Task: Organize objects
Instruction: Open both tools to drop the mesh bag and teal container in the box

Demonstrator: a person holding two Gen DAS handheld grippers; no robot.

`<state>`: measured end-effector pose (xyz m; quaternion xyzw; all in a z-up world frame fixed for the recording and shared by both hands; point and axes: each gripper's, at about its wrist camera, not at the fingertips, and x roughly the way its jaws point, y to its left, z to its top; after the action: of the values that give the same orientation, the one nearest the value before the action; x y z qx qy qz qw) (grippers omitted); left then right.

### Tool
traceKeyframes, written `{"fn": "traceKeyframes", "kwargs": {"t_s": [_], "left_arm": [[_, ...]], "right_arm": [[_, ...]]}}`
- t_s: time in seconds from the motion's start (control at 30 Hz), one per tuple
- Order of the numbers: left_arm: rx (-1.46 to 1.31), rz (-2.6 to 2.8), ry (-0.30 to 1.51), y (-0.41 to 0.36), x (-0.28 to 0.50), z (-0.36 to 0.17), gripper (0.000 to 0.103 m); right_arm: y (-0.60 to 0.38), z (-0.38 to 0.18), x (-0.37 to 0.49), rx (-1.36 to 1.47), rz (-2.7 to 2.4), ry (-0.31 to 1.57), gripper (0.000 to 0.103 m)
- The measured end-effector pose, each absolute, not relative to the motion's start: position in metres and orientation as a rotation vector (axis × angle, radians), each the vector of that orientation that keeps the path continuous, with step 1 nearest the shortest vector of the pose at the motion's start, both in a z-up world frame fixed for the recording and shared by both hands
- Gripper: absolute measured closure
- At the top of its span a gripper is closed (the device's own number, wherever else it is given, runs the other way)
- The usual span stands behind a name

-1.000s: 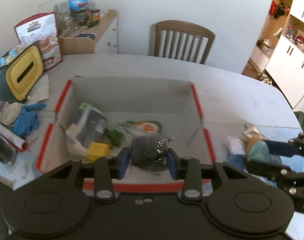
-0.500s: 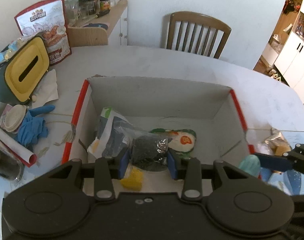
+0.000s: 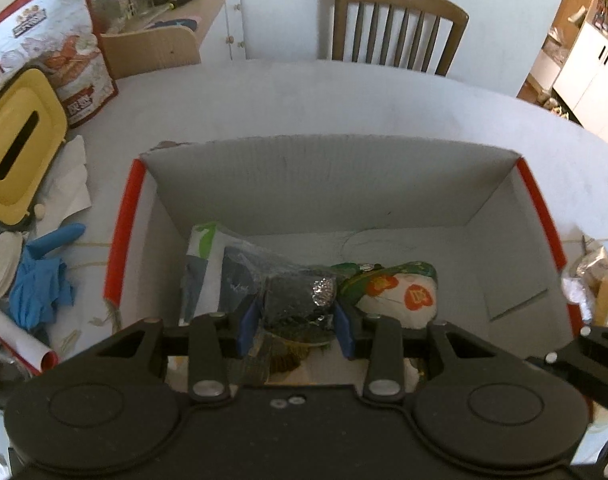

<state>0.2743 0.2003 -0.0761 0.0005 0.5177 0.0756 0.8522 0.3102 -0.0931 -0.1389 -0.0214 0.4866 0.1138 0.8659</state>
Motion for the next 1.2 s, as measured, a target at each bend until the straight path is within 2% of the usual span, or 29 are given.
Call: {"fn": "traceKeyframes", "kwargs": {"t_s": [0.73, 0.87, 0.97, 1.03, 1.2], "left_arm": [[-0.026, 0.132, 1.189, 0.209, 0.288, -0.107, 0.061], [-0.018, 0.13, 1.191, 0.207, 0.287, -0.107, 0.06], [-0.018, 0.133, 1.182, 0.207, 0.285, -0.105, 0.053], [-0.015, 0.138, 1.17, 0.206, 0.283, -0.102, 0.044], [-0.011, 0.13, 1.14, 0.202, 0.275, -0.092, 0.04]], "right_arm": [[-0.096, -0.155, 0.32, 0.055, 0.211, 1.063, 0.064], [-0.102, -0.15, 0.317, 0.087, 0.208, 1.039, 0.06], [-0.106, -0.143, 0.314, 0.099, 0.212, 1.02, 0.054], [-0.108, -0.138, 0.312, 0.096, 0.211, 1.009, 0.051], [-0.109, -0.127, 0.304, 0.086, 0.215, 0.982, 0.051]]}}
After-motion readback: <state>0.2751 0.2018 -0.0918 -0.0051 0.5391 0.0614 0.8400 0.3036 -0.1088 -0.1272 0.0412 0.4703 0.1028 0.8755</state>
